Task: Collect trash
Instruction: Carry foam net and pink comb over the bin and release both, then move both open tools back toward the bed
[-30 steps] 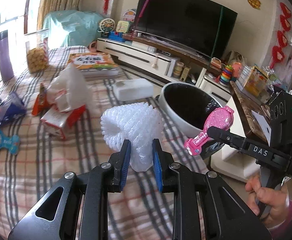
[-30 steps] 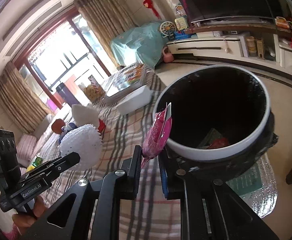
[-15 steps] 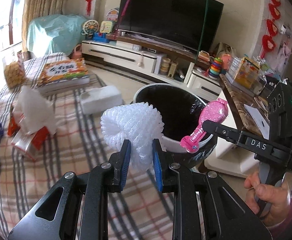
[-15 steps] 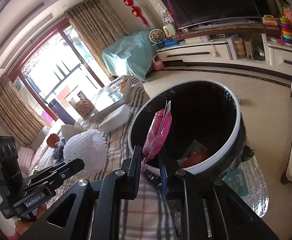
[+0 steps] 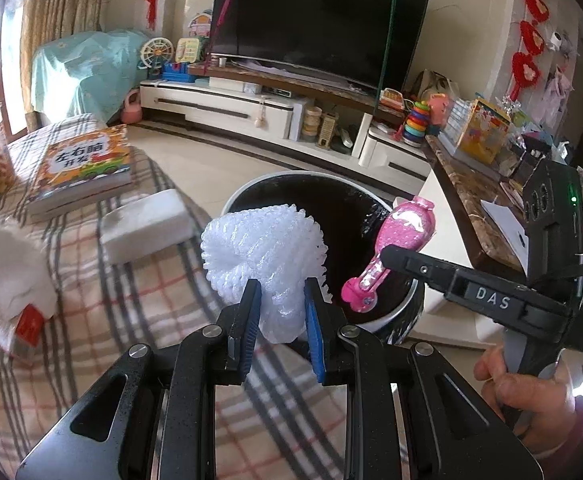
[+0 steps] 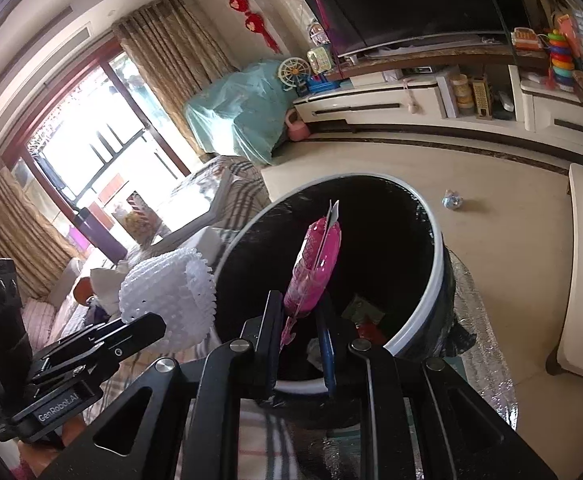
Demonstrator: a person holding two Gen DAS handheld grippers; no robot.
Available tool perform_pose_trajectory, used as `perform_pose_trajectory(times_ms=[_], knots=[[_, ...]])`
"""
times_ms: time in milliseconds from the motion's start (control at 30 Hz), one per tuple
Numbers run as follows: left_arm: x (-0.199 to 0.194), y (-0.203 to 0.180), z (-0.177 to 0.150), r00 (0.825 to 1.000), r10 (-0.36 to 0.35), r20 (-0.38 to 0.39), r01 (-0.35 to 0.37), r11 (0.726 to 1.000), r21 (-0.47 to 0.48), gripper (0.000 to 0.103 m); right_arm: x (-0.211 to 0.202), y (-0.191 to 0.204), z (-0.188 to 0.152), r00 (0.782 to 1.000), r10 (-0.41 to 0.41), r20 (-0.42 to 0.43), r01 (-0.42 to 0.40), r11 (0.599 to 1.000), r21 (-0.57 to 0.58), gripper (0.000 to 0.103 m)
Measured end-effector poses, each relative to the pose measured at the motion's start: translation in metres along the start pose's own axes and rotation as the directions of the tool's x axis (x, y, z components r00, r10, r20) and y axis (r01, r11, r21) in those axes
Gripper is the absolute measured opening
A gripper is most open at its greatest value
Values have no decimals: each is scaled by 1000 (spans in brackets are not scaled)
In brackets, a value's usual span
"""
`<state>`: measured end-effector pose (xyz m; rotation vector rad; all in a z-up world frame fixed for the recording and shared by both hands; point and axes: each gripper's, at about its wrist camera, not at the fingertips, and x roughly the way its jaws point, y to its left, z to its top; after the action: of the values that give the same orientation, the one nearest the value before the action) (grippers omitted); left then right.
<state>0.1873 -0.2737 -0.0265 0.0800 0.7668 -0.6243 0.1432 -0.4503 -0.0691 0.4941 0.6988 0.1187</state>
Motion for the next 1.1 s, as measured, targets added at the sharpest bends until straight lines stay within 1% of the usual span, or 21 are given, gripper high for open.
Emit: perform_pose_trajectory(times_ms=[267, 467, 500, 533, 600, 700, 767, 833, 900, 967, 1067, 1100], knots=[[26, -12, 14, 999, -2, -33, 3, 1000, 22, 21, 7, -12, 8, 1000, -27, -16, 27, 1000, 9, 17], [39, -12, 16, 997, -15, -70, 16, 1000, 19, 23, 10, -17, 12, 999, -39, -33, 39, 999, 0, 17], [40, -12, 15, 997, -16, -73, 17, 1000, 19, 23, 11, -18, 13, 998, -42, -37, 42, 999, -2, 18], [41, -12, 15, 997, -17, -76, 18, 1000, 18, 24, 12, -19, 14, 998, -44, -39, 44, 999, -2, 21], [42, -11, 16, 996, -19, -82, 20, 1000, 16, 26, 13, -20, 15, 998, -47, -45, 47, 999, -3, 21], [43, -11, 16, 996, -26, -86, 28, 999, 17, 31, 14, -22, 17, 998, -43, -49, 43, 999, 6, 22], [42, -10, 15, 996, -24, -85, 26, 1000, 17, 41, 12, -22, 18, 998, -46, -44, 47, 999, 7, 23], [41, -9, 15, 996, -26, -84, 27, 1000, 11, 45, 9, -22, 19, 998, -45, -34, 45, 999, 13, 33], [39, -7, 13, 996, -24, -82, 24, 1000, 2, 47, 6, -22, 19, 999, -45, -22, 46, 999, 19, 37], [36, -4, 10, 997, -25, -80, 24, 1000, -13, 51, 2, -22, 19, 999, -46, -12, 46, 999, 26, 40], [26, 4, 2, 998, -17, -67, 15, 999, -37, 56, -3, -21, 17, 999, -45, 6, 45, 998, 32, 53], [23, 6, -1, 998, -13, -61, 10, 999, -46, 57, -4, -20, 16, 999, -46, 13, 46, 999, 30, 60]])
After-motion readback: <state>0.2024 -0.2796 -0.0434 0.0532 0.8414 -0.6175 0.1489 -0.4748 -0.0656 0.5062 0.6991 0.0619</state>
